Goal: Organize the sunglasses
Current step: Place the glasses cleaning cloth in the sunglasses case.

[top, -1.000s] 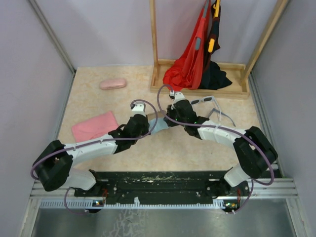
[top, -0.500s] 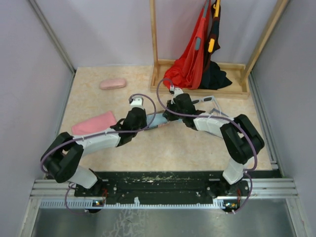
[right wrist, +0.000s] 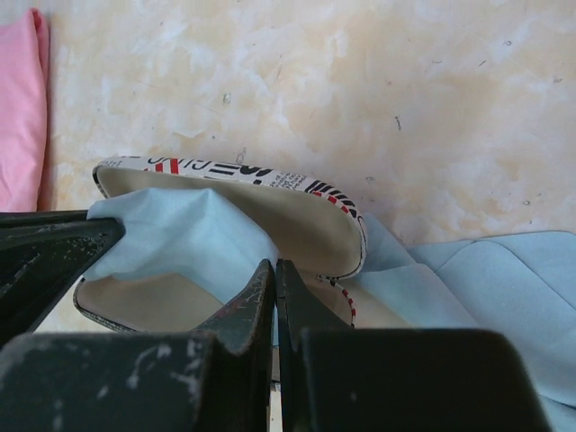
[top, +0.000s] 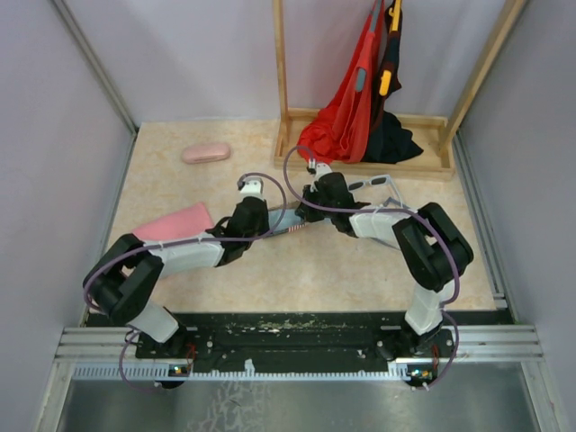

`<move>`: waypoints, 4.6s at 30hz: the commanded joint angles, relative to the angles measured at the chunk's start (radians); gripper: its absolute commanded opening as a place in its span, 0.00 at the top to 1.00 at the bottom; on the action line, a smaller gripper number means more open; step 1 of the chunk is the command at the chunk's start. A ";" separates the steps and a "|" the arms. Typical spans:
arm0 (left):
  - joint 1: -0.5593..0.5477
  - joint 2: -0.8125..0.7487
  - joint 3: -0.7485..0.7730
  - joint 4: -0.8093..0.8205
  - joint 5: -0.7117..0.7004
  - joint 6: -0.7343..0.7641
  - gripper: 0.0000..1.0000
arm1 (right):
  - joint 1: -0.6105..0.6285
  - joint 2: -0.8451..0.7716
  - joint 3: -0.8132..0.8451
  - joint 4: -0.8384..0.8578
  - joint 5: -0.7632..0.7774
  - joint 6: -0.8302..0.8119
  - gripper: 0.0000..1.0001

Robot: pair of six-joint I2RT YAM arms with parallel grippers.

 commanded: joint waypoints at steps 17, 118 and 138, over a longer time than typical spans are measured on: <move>0.040 0.033 -0.045 0.100 0.023 -0.003 0.99 | -0.008 0.041 0.032 0.165 0.057 -0.001 1.00; 0.080 -0.073 -0.054 -0.001 0.015 -0.055 0.47 | -0.026 -0.043 -0.019 0.169 0.112 0.035 0.56; 0.105 -0.199 -0.107 -0.155 0.057 -0.087 0.45 | -0.025 -0.170 -0.106 -0.066 0.248 -0.020 0.57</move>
